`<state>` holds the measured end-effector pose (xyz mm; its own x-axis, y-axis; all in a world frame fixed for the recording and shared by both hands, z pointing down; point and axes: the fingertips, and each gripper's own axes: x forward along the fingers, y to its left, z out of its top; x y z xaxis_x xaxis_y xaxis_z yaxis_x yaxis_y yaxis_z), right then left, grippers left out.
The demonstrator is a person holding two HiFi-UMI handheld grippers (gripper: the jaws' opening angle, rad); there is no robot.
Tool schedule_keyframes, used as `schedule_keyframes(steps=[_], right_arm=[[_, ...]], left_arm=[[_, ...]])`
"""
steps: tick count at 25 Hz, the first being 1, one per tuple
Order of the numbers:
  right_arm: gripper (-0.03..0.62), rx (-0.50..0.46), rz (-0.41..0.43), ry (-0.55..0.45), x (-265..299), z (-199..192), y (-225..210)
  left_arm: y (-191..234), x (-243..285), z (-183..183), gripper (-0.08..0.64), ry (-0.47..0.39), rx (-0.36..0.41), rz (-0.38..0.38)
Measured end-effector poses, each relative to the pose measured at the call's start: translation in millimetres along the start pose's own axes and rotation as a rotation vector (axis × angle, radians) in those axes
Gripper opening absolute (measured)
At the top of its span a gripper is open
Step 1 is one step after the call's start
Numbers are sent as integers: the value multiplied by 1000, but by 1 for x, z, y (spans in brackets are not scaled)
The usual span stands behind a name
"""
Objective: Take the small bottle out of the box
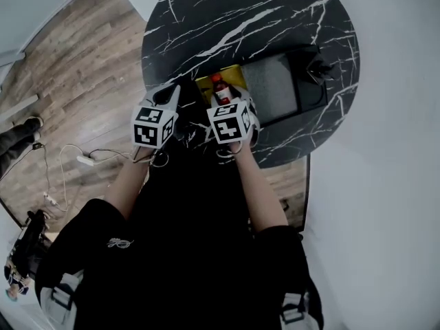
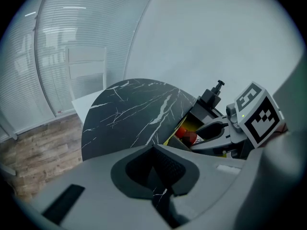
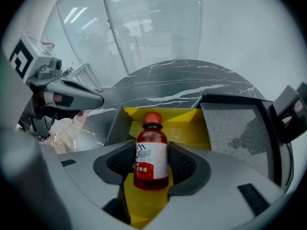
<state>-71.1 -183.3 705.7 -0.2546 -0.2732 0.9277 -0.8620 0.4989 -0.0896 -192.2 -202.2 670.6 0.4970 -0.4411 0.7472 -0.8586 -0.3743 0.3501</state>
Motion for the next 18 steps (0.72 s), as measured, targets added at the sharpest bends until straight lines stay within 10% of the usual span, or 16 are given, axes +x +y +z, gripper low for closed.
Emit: schedule_keyframes(steps=[18], right_arm=[[212, -2, 19, 5, 6, 1, 6]], left_arm=[[-17, -5, -31, -2, 11, -62, 17]])
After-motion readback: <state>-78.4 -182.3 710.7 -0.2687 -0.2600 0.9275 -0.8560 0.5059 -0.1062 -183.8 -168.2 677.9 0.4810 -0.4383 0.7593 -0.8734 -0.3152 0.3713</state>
